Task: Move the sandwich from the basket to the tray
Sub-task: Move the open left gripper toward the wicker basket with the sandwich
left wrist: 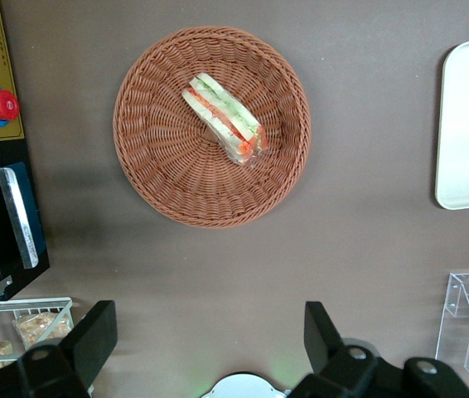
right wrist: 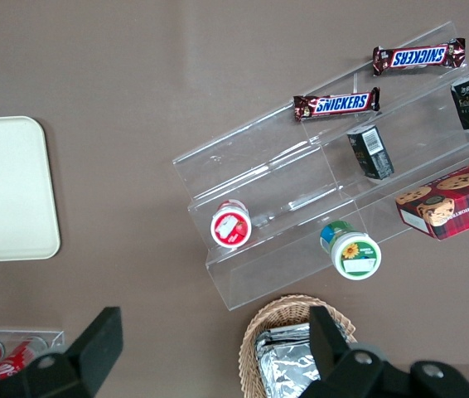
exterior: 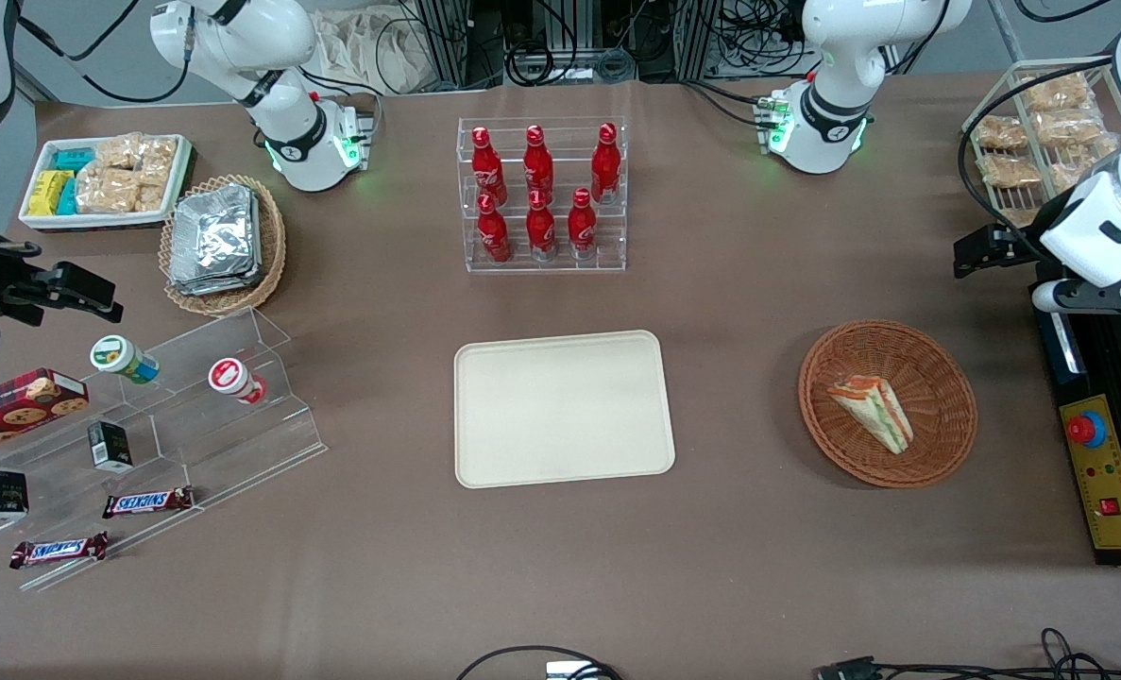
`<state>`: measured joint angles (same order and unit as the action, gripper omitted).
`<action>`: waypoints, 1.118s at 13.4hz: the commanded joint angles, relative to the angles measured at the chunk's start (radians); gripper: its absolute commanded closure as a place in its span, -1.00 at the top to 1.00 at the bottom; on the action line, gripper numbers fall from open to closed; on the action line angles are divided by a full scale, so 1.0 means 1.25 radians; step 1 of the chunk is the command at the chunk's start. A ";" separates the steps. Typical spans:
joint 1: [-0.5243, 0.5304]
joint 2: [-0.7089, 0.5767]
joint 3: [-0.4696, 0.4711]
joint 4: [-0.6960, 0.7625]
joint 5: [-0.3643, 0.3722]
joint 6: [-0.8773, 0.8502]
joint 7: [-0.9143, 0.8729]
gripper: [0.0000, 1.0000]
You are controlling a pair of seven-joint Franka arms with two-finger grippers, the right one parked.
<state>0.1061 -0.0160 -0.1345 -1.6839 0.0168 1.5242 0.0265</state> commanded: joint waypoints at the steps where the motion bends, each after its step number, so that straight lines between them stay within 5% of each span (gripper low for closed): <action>1: 0.005 0.019 -0.004 0.029 0.005 -0.020 -0.008 1.00; 15: 0.026 0.237 -0.004 0.043 0.005 0.097 -0.320 0.99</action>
<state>0.1366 0.2179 -0.1333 -1.6675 0.0173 1.6192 -0.3154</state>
